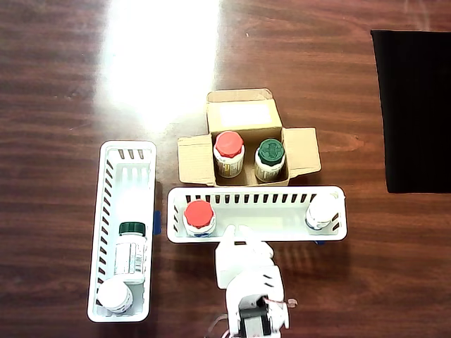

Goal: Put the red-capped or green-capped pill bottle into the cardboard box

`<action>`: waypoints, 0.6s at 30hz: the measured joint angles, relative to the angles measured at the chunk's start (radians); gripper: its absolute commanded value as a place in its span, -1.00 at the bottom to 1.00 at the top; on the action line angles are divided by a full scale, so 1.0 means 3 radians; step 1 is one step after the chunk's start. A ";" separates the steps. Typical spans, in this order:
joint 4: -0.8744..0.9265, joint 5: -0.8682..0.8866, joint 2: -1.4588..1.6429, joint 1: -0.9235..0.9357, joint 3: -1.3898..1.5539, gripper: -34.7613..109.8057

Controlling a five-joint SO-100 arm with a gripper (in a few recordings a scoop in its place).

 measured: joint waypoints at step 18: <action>-0.0511 0.0087 0.1314 -0.0102 0.1774 -0.51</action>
